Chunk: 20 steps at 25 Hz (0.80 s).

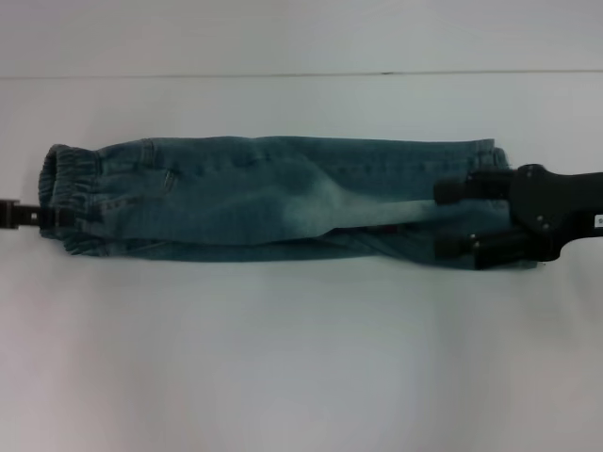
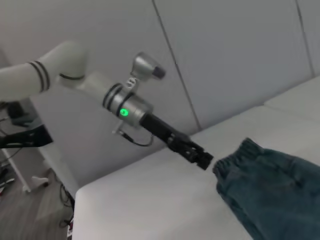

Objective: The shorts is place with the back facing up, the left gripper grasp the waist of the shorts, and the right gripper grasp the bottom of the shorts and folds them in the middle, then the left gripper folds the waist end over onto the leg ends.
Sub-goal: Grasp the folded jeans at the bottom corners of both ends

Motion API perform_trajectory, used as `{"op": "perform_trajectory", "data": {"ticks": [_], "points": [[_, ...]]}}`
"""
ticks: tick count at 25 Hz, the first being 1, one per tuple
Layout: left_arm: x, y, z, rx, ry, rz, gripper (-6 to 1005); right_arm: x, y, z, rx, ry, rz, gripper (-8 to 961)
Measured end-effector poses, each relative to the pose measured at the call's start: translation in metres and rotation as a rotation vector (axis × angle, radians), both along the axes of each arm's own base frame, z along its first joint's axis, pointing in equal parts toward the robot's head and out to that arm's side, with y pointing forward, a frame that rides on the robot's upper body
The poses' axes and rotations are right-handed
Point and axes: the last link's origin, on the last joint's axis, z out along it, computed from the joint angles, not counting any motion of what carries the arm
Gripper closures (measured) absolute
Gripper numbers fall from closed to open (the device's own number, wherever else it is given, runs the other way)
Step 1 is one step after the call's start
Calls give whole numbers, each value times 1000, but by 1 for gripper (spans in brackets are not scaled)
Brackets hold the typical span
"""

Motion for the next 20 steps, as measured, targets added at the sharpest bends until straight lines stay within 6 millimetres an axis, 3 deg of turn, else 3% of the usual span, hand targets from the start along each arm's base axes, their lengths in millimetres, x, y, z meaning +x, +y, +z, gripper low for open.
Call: {"op": "perform_trajectory", "data": {"ticks": [8,20], "points": [[-11,7,-15,-30,193,-11,95,5,2,-20,-20,-66,-38,-6],[7,20,-28,-70,215,-79,95,4,3,-31,-34,-90,-51,-5]]}}
